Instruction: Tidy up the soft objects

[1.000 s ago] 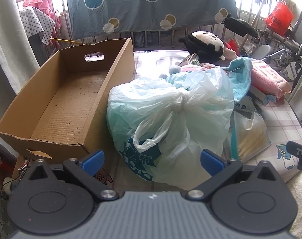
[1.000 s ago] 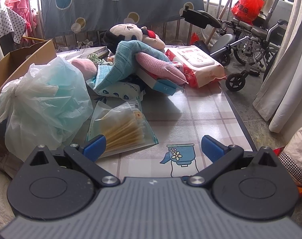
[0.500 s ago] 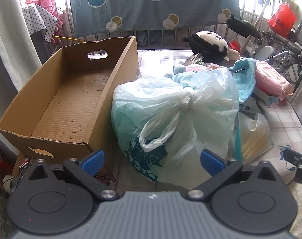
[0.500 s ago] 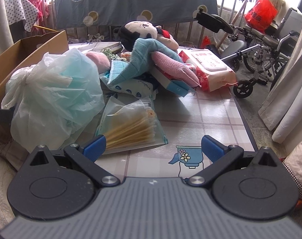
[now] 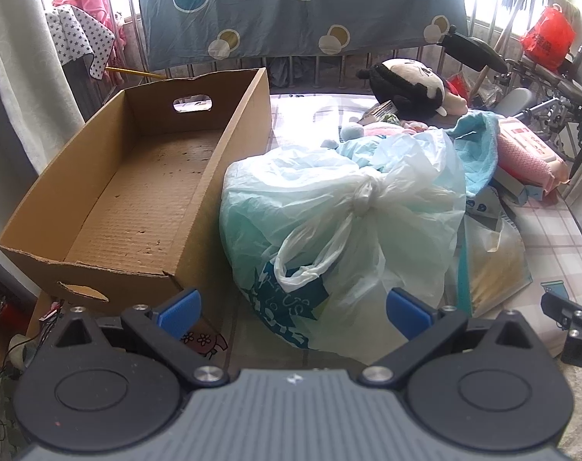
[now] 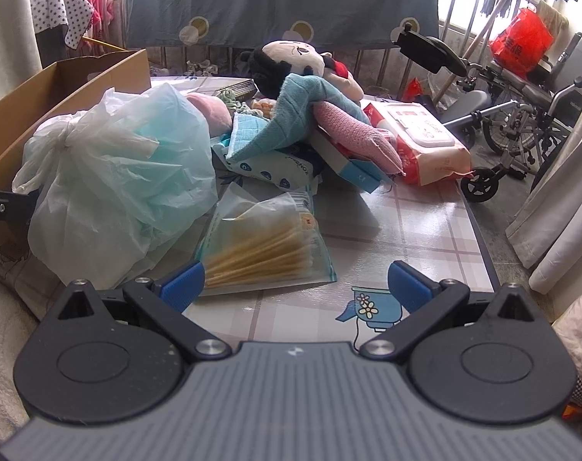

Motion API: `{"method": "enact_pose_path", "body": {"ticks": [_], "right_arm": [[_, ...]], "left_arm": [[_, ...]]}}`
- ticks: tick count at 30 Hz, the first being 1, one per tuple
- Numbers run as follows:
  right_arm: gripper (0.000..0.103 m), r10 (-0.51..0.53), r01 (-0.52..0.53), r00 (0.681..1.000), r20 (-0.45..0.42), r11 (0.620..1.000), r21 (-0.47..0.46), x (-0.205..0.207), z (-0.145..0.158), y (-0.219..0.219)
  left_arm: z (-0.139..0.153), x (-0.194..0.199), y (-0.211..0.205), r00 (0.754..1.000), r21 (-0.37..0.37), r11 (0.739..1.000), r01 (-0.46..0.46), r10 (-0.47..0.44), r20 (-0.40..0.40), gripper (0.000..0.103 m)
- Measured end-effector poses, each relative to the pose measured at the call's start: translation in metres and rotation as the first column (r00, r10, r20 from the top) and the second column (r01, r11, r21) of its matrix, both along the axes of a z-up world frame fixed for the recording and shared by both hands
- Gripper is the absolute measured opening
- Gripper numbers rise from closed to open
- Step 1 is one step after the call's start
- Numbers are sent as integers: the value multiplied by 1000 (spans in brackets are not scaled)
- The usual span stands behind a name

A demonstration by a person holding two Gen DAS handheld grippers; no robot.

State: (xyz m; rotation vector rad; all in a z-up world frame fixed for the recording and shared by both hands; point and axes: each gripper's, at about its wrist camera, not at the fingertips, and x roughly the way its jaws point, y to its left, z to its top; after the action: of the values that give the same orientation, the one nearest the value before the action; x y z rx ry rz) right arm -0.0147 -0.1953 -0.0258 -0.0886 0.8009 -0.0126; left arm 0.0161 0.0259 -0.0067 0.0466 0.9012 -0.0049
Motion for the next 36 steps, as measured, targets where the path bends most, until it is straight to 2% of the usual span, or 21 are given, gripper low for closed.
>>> {"method": "enact_pose_path", "body": {"ticks": [10, 24, 36], "right_arm": [[102, 29, -29, 1000, -5, 1000, 4, 4, -2, 4], [102, 27, -27, 1000, -13, 1000, 11, 7, -4, 3], [102, 19, -18, 1000, -12, 1000, 11, 8, -4, 0]], "left_arm": [[-1, 1, 0, 1000, 4, 1000, -3, 3, -14, 103], [-4, 0, -11, 995, 6, 996, 92, -92, -35, 103], [-3, 1, -13, 995, 9, 995, 97, -97, -33, 103]]}}
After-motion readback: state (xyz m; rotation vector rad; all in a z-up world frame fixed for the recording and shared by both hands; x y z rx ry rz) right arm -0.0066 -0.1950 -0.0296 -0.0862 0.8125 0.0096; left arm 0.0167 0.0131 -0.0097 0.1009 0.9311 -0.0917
